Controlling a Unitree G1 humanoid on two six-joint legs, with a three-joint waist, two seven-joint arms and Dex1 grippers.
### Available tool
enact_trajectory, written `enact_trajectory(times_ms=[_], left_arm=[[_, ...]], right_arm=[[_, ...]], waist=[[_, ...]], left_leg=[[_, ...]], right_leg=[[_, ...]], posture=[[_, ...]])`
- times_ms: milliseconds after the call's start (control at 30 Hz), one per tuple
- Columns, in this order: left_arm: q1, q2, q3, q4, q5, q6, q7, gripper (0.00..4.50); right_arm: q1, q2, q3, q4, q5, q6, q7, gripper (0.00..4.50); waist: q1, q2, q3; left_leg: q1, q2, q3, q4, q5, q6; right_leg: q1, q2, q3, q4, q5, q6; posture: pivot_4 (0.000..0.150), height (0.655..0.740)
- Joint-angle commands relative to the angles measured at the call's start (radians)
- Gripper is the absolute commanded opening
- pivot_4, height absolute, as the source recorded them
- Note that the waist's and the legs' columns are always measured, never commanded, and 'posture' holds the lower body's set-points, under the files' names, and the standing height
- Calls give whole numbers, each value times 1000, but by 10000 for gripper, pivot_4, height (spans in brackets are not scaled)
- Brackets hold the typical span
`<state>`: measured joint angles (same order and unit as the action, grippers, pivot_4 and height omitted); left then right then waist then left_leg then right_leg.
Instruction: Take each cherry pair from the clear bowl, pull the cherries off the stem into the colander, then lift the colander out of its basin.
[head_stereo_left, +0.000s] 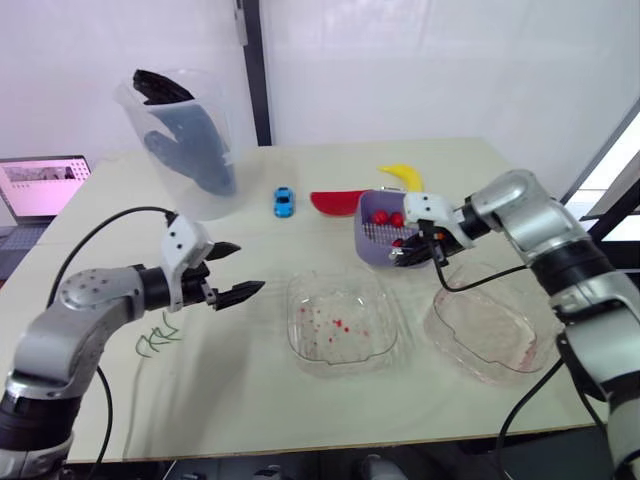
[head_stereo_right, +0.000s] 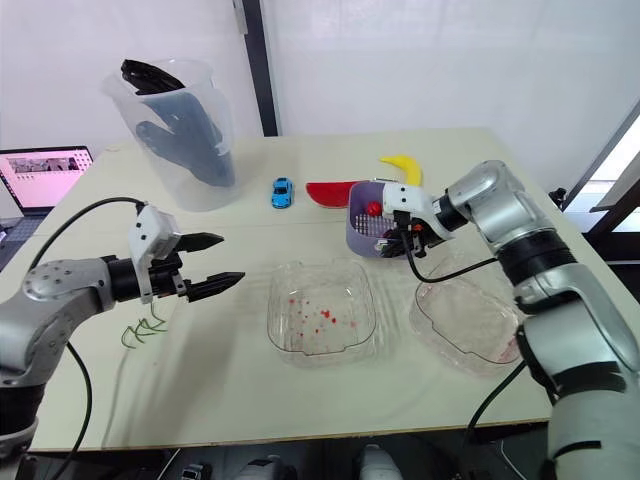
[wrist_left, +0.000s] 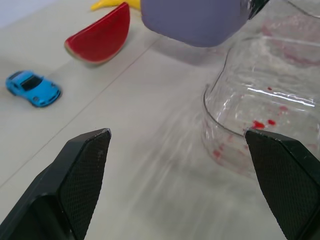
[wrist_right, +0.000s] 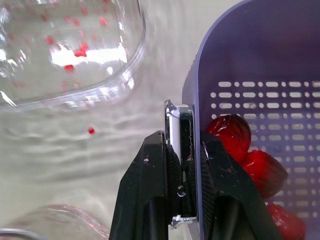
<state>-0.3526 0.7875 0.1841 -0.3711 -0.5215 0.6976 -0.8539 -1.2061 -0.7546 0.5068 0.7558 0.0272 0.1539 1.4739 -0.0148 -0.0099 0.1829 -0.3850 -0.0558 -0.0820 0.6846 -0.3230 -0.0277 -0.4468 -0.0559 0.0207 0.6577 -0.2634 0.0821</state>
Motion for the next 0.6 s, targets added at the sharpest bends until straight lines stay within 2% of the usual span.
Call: enact_trajectory(times_ms=[33,100,167,300,400,500,600], left_arm=[[24,16,72,-63,-48,39,32,45000],[36,13,85,-77,-68,56,45,45000],[44,9,89,-83,-79,61,56,45000],[48,10,84,-70,-98,55,56,45000],[36,15,70,-36,-99,40,37,45000],[33,23,52,-3,-83,9,11,45000],[20,22,50,50,-81,-22,-22,45000]], right_arm=[[-62,40,-26,127,-59,-104,16,2298],[-72,59,-36,168,-81,-131,29,2298],[-82,66,-47,194,-102,-148,24,12799],[-95,39,-89,172,-106,-123,53,29742],[-85,-32,-149,59,-76,-50,92,44595],[-49,-114,-233,-103,-17,81,122,44595],[36,-225,-415,-332,140,328,123,44595]], waist=[[-2,0,0],[-3,0,0],[-3,0,0],[-2,0,0],[3,0,0],[3,0,0],[6,0,0]], left_leg=[[0,0,0,0,0,0],[0,0,0,0,0,0],[0,0,0,0,0,-1],[0,0,0,0,1,-2],[0,0,0,0,1,-2],[0,0,0,0,1,-2],[0,0,0,0,1,-2]], right_leg=[[0,0,0,0,0,0],[-1,0,0,1,0,0],[-1,0,0,1,0,0],[-1,0,0,4,0,0],[-2,0,0,5,0,0],[-2,0,0,5,0,0],[-2,0,0,5,0,0]], posture=[[1500,7400],[1500,7400],[1500,7400],[1500,7400],[1500,7400],[1500,7400],[1500,7400]])
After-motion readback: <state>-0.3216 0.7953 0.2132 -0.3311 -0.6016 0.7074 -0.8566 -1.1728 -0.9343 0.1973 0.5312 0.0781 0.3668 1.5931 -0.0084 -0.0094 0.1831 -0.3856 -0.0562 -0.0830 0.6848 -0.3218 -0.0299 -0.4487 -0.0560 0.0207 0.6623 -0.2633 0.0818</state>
